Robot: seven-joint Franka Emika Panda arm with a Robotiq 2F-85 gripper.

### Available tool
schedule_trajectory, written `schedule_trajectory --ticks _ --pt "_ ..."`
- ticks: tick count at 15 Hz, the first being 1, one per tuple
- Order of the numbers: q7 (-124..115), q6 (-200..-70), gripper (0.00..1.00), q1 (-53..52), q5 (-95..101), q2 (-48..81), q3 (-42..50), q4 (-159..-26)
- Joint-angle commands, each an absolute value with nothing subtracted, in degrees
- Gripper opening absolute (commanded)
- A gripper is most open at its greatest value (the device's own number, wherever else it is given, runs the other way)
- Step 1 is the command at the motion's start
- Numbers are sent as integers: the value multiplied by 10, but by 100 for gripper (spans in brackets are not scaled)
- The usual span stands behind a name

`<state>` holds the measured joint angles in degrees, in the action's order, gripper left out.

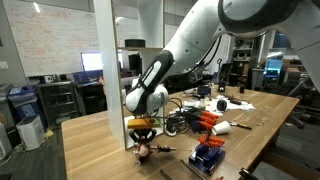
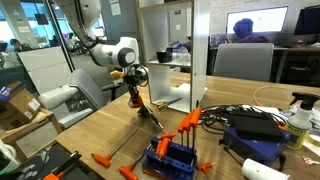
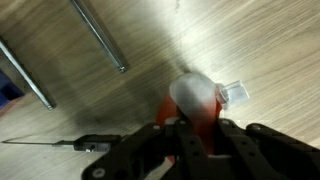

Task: Put the plush toy on the topmost shelf

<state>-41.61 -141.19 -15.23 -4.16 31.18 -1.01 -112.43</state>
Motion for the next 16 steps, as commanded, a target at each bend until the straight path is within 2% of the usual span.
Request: schedule_trajectory --ticks 1,10,16 --pt "-416 -1384 13 -144 -45 175 -8 -1231" --pt "-440 -1314 13 -90 -9 -80 -18 -1344" --pt "-462 -1313 13 -19 70 -237 -46 -1327"
